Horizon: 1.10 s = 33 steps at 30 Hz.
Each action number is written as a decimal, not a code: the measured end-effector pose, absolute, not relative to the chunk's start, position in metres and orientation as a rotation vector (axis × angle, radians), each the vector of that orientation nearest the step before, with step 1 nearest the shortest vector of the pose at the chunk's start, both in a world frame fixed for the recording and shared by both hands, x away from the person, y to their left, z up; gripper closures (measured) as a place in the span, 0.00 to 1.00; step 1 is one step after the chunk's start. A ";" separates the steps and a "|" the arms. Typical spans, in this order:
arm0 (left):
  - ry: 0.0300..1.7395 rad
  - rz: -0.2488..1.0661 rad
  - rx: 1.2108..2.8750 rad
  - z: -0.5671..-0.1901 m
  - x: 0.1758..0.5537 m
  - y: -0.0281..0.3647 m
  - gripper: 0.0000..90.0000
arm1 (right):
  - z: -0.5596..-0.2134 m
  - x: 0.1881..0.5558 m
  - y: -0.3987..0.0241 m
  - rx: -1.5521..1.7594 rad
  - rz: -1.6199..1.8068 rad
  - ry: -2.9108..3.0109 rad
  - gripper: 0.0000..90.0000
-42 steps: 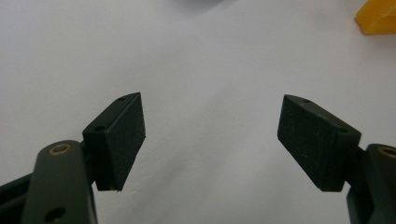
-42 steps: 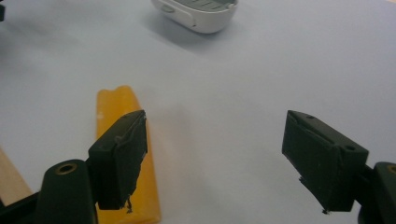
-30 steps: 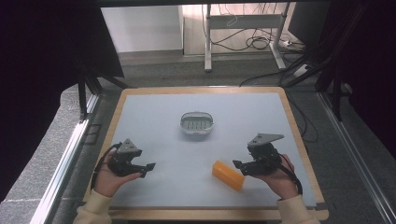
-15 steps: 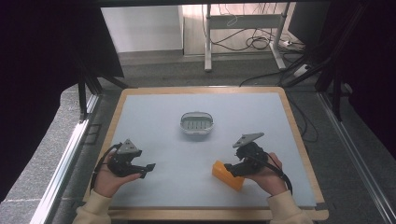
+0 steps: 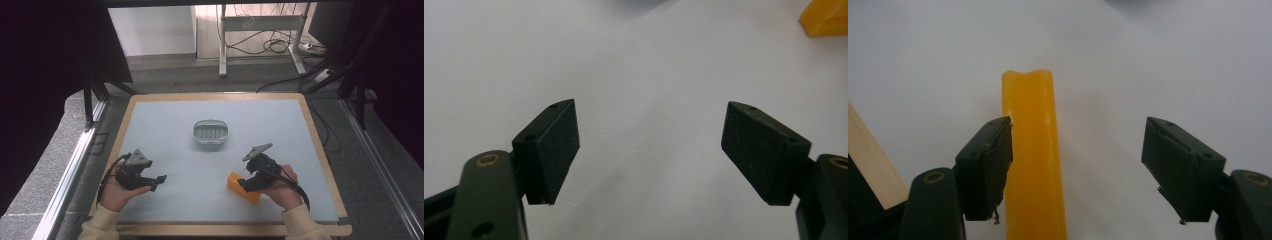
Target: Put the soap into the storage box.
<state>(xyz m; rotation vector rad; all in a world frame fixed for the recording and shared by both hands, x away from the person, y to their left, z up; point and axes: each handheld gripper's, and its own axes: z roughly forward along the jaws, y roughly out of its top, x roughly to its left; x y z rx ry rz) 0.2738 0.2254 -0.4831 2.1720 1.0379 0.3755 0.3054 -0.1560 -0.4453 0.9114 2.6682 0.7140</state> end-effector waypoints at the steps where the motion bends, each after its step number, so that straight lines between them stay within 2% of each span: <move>1: 1.035 0.379 2.176 -0.483 0.274 0.225 0.26 | -0.445 0.306 -0.155 0.916 0.712 2.669 0.32; 15: 1.033 0.373 2.176 -0.483 0.273 0.224 0.26 | -0.449 0.300 -0.143 0.878 0.640 2.735 0.32; 24: 1.032 0.370 2.180 -0.485 0.275 0.226 0.26 | -0.462 0.302 -0.137 0.882 0.539 2.777 0.35; 33: 1.033 0.372 2.182 -0.486 0.275 0.227 0.26 | -0.479 0.306 -0.132 0.876 0.424 2.824 0.56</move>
